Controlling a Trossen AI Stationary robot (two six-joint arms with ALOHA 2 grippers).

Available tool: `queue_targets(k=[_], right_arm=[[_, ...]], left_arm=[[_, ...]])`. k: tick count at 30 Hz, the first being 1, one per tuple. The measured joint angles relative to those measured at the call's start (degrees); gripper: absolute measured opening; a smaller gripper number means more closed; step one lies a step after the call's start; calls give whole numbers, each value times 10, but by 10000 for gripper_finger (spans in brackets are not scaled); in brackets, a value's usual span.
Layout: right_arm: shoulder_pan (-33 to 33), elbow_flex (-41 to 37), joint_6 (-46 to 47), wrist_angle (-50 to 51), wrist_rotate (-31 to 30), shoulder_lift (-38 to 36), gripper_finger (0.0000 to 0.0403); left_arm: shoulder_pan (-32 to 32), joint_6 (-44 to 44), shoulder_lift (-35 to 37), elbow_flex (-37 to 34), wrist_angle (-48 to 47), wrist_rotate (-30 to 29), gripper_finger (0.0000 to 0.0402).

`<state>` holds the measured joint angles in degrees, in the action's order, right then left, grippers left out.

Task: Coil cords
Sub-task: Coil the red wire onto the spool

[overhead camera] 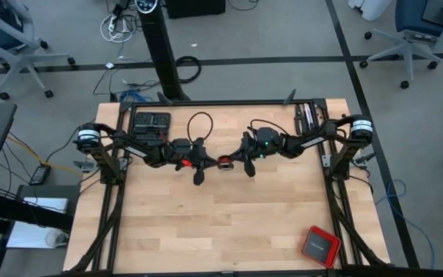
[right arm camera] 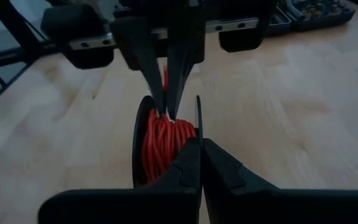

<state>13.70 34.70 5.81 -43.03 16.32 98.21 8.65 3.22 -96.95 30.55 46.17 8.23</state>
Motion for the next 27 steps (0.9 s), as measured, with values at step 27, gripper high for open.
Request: queue_targets(k=[27], right_arm=[[29,-27,74,-61,21,-43,0]], left_arm=[[-21,-67,16,0,3,29,62]])
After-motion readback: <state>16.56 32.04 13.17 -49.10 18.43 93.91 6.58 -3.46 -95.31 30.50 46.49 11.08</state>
